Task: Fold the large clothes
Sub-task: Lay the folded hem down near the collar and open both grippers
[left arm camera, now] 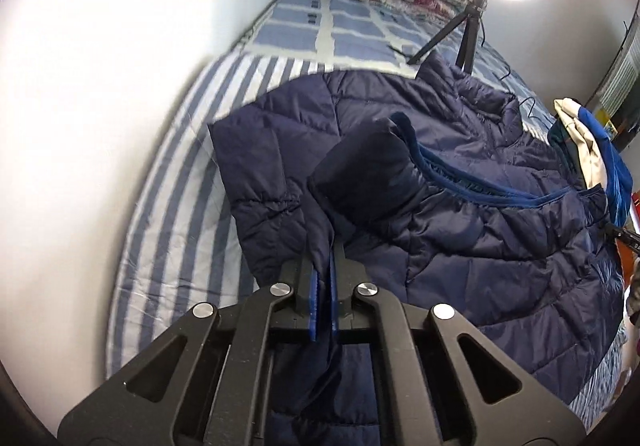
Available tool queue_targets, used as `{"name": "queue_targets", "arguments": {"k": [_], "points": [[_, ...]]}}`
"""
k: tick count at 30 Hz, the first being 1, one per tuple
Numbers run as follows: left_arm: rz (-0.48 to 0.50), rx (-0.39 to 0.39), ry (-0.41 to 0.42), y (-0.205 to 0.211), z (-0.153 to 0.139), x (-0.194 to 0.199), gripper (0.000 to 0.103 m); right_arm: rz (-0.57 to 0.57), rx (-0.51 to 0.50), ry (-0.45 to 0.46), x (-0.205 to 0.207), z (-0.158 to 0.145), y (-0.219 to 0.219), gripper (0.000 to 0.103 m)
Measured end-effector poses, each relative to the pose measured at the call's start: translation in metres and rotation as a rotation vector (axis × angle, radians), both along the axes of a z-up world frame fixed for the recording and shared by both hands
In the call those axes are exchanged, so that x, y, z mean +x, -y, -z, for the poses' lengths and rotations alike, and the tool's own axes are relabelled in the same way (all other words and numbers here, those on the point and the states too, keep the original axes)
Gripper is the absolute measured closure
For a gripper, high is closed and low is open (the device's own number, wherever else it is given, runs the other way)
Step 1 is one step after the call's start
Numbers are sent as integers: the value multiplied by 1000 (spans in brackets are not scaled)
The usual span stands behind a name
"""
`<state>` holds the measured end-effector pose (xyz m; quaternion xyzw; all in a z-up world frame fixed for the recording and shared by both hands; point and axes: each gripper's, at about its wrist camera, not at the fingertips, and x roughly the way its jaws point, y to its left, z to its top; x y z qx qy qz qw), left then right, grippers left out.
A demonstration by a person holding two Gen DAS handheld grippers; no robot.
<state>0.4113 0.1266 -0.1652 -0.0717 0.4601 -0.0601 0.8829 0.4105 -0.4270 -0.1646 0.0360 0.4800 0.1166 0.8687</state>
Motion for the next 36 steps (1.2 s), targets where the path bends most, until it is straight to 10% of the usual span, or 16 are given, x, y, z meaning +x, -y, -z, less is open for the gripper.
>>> {"name": "queue_targets", "arguments": {"k": [14,30,36], "points": [[-36,53,150,0,-59,64,102,71,-133,226,36,-72,-7,103],[-104,131,34,19,28,154,97,124,-192,180,118,-24,-3,103],[-133,130,114,18,-16,127,83,70,-128,169,84,-30,-9,73]]}}
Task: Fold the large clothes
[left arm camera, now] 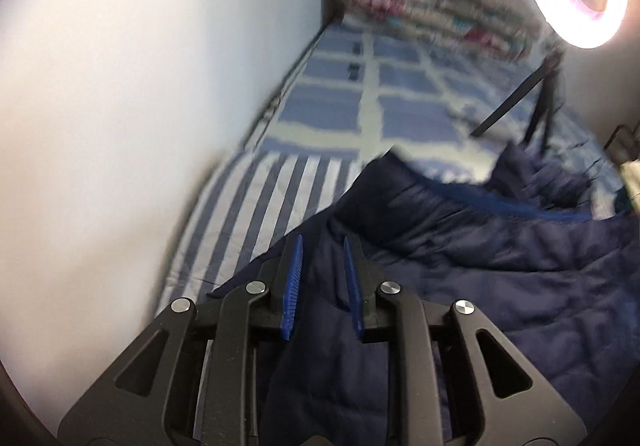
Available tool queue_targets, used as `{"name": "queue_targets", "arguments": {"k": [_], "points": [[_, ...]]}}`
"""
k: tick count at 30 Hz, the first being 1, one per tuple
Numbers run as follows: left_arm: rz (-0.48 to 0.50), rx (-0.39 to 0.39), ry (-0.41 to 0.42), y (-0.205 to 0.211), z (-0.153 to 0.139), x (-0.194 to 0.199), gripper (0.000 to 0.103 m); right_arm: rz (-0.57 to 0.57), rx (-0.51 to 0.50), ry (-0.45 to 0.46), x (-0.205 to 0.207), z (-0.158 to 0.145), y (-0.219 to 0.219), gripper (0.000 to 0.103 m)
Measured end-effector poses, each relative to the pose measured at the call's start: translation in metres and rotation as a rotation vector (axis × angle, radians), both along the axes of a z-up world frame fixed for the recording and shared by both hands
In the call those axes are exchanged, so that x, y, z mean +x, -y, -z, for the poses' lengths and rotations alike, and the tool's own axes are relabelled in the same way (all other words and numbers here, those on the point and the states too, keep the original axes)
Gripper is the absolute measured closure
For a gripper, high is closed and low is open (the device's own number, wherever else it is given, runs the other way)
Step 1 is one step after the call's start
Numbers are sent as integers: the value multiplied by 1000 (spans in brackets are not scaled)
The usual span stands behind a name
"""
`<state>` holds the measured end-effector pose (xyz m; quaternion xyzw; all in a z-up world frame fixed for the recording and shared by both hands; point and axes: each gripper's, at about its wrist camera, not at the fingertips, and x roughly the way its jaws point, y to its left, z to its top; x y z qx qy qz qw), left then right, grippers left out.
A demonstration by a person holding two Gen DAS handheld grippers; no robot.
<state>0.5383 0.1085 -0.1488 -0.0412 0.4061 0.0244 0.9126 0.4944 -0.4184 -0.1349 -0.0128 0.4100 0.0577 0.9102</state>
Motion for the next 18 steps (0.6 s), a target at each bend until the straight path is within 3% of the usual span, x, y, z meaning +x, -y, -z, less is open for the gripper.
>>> {"name": "queue_targets", "arguments": {"k": [2,4,7,10,15,18], "points": [[73,-37,34,14,-22,-24,83,-6,50,-9,-19,-3,3,54],[162,-71,38,37,-36,-51,83,4,82,-2,-44,-6,8,43],[292,-77,11,84,-41,-89,83,33,124,-25,-86,-4,17,41],[383,-97,-18,130,-31,-116,83,111,130,-72,-130,7,26,29],[458,-37,-64,190,-2,-133,83,228,222,-168,-176,33,45,22],[457,81,-81,215,29,-132,83,277,324,-230,-192,51,57,21]]}}
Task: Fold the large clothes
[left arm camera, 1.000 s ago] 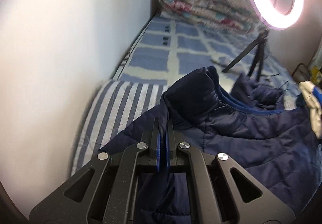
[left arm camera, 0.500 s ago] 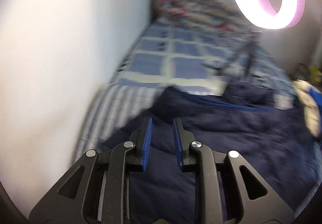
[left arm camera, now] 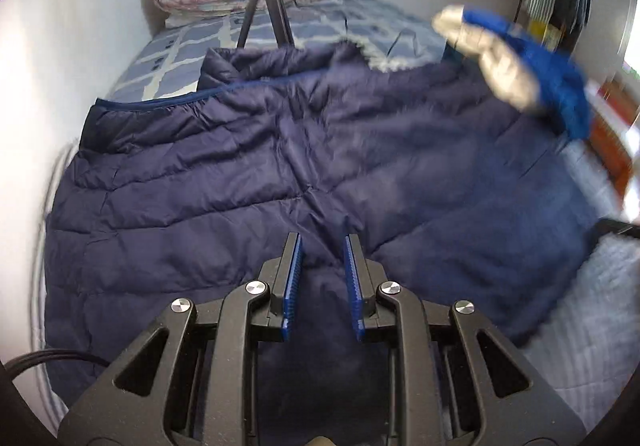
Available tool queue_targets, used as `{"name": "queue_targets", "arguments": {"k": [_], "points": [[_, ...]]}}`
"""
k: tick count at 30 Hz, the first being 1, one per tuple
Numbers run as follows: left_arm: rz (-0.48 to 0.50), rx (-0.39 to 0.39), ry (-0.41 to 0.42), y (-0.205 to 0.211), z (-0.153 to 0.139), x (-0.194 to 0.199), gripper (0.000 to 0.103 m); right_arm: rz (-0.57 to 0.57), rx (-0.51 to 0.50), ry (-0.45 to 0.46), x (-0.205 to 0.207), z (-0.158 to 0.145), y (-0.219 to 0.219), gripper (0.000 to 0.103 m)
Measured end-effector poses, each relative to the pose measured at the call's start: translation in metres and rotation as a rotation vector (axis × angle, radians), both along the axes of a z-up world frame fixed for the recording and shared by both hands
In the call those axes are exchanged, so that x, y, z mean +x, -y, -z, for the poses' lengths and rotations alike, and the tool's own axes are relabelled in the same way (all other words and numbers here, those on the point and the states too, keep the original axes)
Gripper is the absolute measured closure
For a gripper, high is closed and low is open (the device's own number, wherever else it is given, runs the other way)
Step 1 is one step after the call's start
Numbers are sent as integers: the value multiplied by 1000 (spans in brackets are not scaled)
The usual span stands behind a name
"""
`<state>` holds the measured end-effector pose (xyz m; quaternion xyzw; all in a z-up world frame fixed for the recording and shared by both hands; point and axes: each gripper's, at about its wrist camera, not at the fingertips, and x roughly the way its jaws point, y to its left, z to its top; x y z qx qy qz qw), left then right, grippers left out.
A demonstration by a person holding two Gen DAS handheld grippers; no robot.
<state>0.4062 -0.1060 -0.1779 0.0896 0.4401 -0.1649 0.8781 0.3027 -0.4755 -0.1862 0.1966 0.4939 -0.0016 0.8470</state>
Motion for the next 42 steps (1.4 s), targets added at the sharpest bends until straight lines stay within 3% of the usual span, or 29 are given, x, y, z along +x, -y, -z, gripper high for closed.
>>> {"name": "queue_targets", "arguments": {"k": [3,6,9,13,15,16,17,19,22,27,29,35,37,42], "points": [[5,57,-24,7,29,6,83,-2,106,-20,-5,15,2,20],[7,67,12,9,39,6,83,-26,165,-12,-3,24,-10,20],[-27,12,-16,0,30,7,83,-29,240,3,3,29,-21,20],[-71,-119,2,-20,-1,-16,83,49,274,21,14,35,-25,21],[-67,-157,6,-24,-9,-31,83,109,298,25,18,39,-23,30],[-61,-168,1,-23,-10,-36,83,137,301,23,20,40,-22,45],[-56,-167,2,-21,-8,-41,83,152,292,24,23,41,-22,60],[-50,-139,5,-14,-1,-46,83,155,269,42,25,37,-27,78],[-52,-111,-28,-8,18,-45,83,119,163,76,27,18,-43,91],[-41,-95,-62,-9,29,-44,83,6,-42,179,29,-40,-85,96],[-45,-136,-85,-22,15,-52,83,-22,-88,210,29,-58,-97,97],[-60,-183,-33,-85,-52,-110,82,-93,-170,297,27,-100,-129,97],[-76,-184,-7,-107,-68,-132,73,-123,-203,327,25,-110,-139,98],[-139,-175,35,-153,-82,-180,72,-199,-222,399,26,-135,-178,98]]}}
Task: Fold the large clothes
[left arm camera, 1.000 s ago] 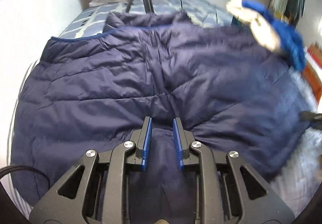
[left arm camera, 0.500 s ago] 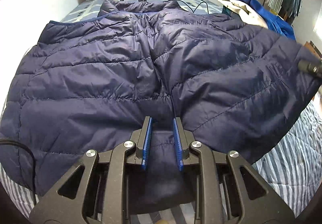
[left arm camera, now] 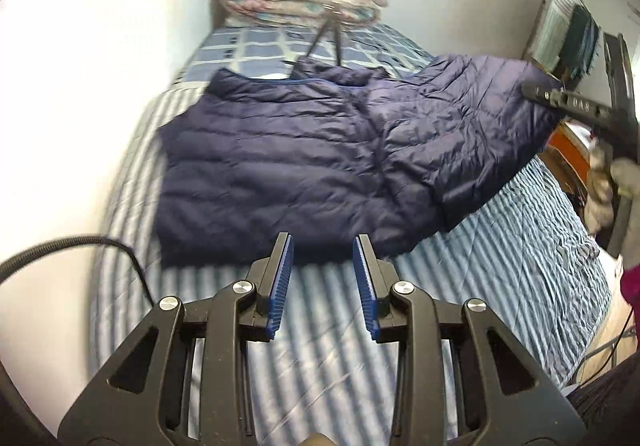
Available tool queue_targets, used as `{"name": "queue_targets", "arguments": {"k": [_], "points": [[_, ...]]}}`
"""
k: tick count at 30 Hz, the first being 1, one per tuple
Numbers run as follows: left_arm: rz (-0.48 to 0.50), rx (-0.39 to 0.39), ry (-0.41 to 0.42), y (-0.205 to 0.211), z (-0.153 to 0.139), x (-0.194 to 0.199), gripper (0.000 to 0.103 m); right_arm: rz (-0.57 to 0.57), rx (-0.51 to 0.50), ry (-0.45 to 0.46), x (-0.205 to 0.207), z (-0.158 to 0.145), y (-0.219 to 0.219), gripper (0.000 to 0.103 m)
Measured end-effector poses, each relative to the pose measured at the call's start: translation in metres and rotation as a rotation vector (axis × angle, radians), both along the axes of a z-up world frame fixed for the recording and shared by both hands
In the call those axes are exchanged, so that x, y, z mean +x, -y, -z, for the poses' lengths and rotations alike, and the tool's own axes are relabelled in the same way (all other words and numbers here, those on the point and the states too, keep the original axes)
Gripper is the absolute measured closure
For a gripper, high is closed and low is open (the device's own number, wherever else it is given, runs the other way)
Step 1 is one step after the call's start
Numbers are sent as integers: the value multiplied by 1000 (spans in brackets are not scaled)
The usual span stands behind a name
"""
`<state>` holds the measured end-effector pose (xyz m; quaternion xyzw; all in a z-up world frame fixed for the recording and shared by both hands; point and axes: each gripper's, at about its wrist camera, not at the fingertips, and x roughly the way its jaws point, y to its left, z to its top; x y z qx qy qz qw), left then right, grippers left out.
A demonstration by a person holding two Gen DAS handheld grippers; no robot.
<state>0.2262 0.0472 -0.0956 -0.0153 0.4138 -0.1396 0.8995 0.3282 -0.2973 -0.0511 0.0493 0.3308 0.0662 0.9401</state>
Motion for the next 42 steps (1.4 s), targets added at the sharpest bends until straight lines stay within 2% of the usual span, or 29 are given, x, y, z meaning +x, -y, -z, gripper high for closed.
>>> {"name": "queue_targets", "arguments": {"k": [5,9,16,21,27,30,36,37,38,39,41,42], "points": [[-76,-51,-13,-38,3,-29,72,-77,4,41,9,-23,-46,98],[-93,-31,6,-48,1,-45,72,-152,5,57,17,-32,-92,98],[-119,-55,48,-64,-12,-61,72,-311,4,50,30,-25,-183,98],[-150,-82,67,-80,-20,-68,72,-428,27,-14,42,6,-252,98],[-184,-97,66,-94,-21,-71,72,-528,52,-157,56,71,-319,99],[-202,-102,63,-101,-20,-70,72,-555,38,-198,56,97,-340,99],[-224,-106,51,-108,-18,-67,72,-613,71,-280,65,129,-348,97],[-225,-106,46,-108,-17,-66,72,-631,88,-299,69,130,-350,90],[-227,-103,44,-107,-17,-64,72,-658,131,-322,70,133,-348,76],[-228,-102,44,-107,-17,-63,72,-688,189,-342,71,133,-343,68],[-230,-110,41,-107,-18,-58,72,-707,271,-342,69,125,-325,43],[-230,-115,40,-106,-18,-55,72,-708,300,-326,66,118,-313,40]]}}
